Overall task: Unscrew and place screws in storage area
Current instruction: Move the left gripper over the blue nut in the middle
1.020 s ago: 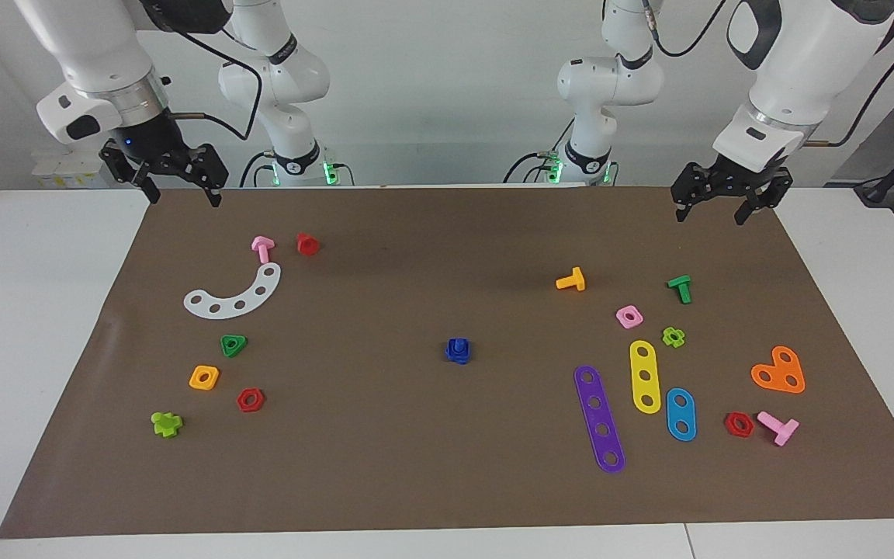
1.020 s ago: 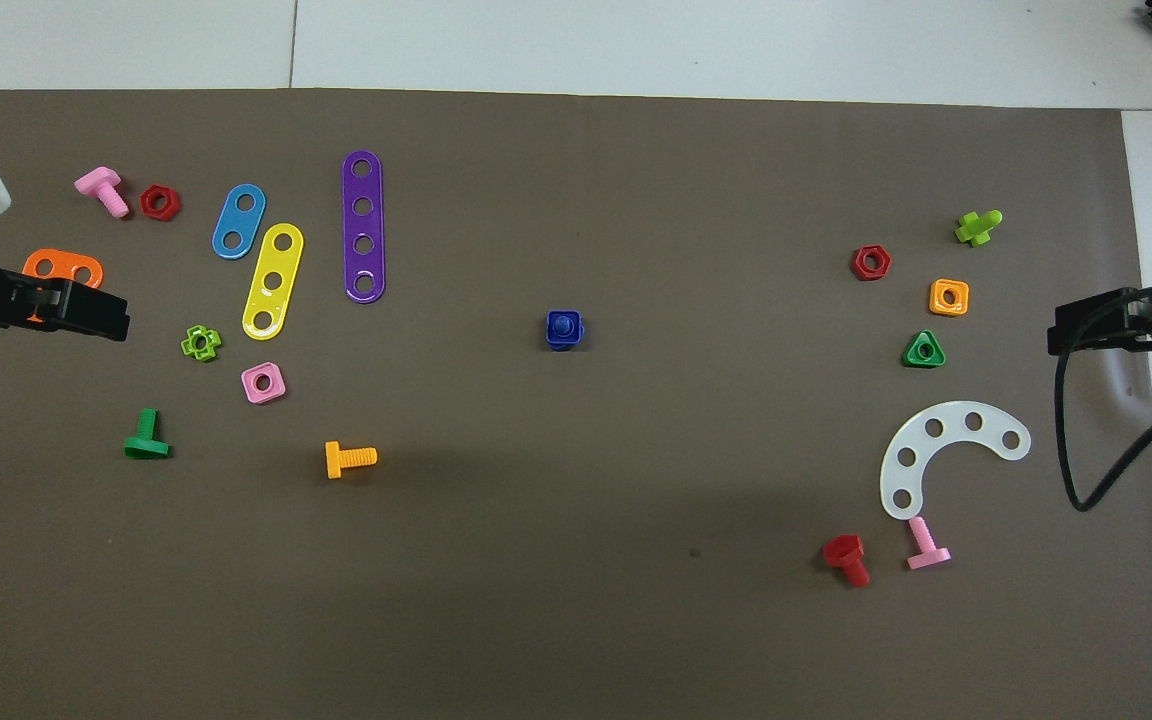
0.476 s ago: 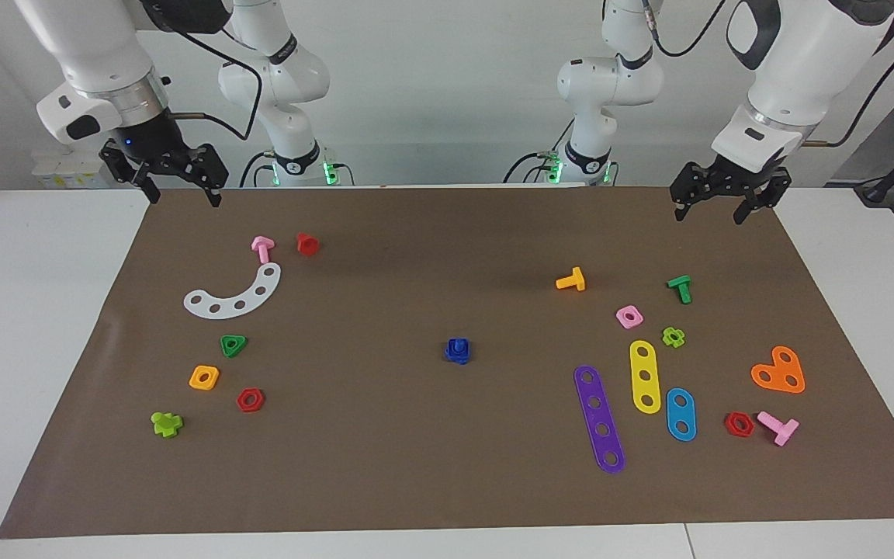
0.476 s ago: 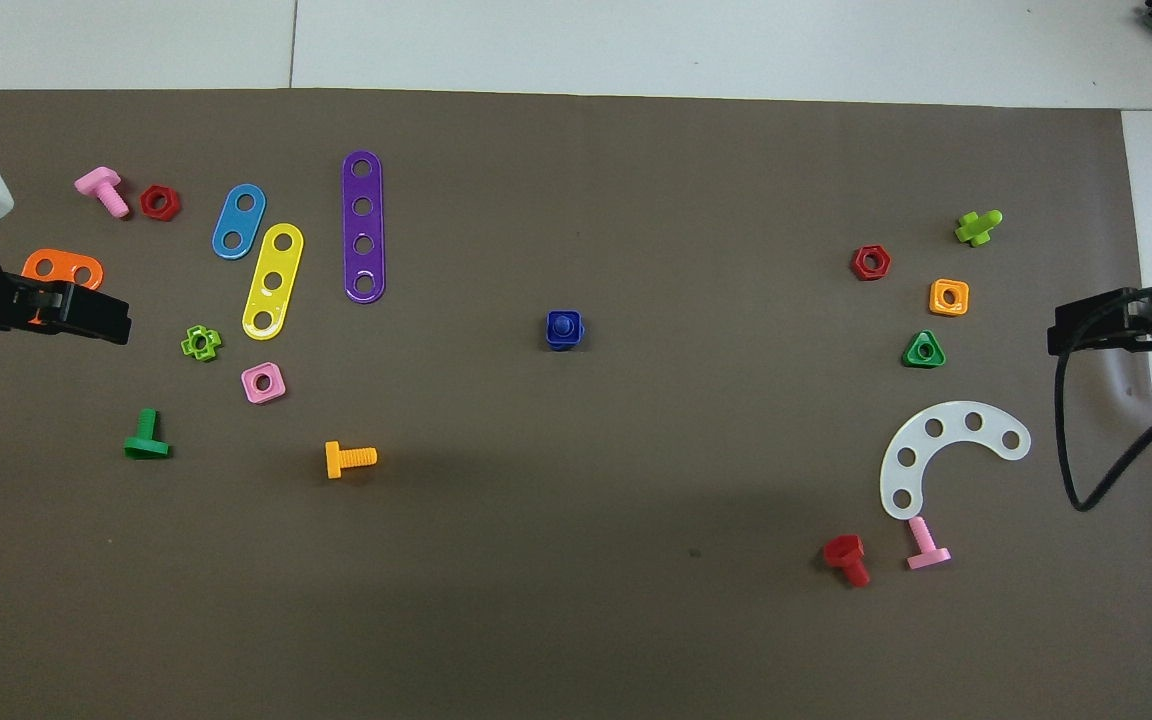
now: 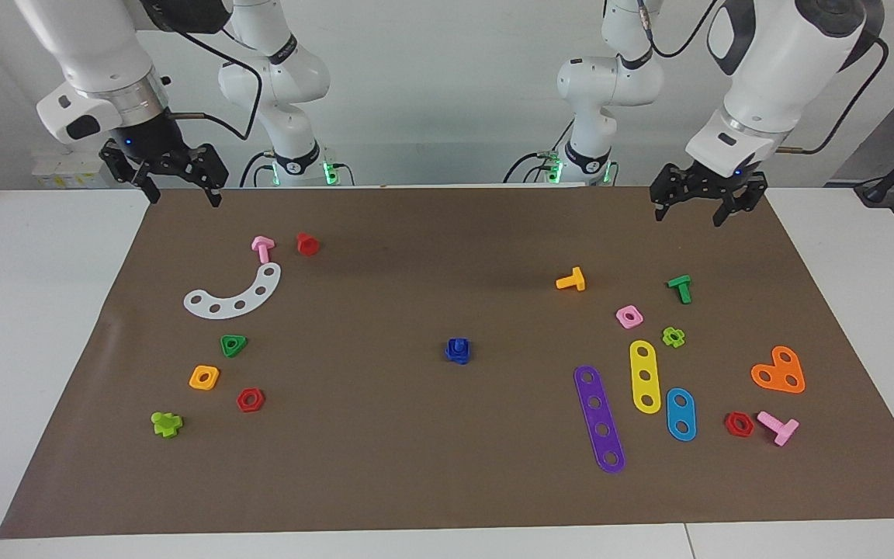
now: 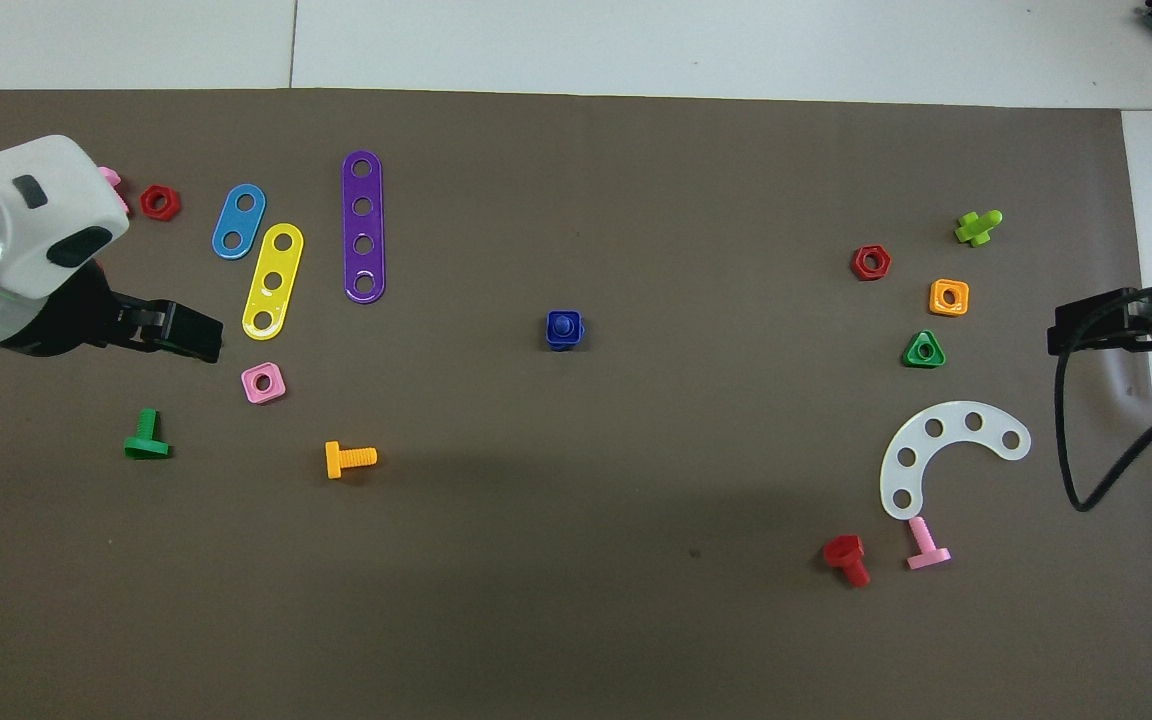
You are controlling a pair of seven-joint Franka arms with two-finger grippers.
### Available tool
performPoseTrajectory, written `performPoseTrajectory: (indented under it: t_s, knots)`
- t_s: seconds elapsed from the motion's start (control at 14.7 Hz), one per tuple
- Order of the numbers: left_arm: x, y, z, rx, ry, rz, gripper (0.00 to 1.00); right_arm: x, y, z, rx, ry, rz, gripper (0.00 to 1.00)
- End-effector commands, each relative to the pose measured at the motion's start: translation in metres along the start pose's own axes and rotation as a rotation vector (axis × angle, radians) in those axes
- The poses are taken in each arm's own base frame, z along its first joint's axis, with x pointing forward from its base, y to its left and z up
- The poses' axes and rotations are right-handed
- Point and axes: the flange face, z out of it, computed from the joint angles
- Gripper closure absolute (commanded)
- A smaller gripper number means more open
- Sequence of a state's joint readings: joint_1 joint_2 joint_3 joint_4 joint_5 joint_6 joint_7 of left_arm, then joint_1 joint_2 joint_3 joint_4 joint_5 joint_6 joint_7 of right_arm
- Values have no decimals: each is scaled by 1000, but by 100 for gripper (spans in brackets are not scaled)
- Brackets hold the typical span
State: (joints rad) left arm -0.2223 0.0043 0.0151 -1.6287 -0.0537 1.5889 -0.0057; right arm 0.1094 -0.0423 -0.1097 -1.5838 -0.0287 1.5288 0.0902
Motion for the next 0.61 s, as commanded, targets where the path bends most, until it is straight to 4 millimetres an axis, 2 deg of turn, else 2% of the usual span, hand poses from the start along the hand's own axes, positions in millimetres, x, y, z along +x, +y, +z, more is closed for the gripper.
performPoseTrajectory:
  t_s: [0.0, 0.14, 0.27, 0.41, 0.54]
  knots:
    - [15, 48, 25, -29, 0, -41, 0, -6, 1, -1, 17, -1, 1, 0]
    - [38, 97, 48, -27, 16, -62, 0, -6, 1, -1, 17, -1, 1, 0]
    - [57, 137, 74, -42, 19, -62, 0, -6, 1, -1, 17, -1, 1, 0]
    - [69, 160, 81, -88, 82, -98, 0, -6, 1, -1, 17, -1, 1, 0]
    - [86, 189, 103, -95, 90, -95, 0, -7, 1, -1, 17, -3, 1, 0]
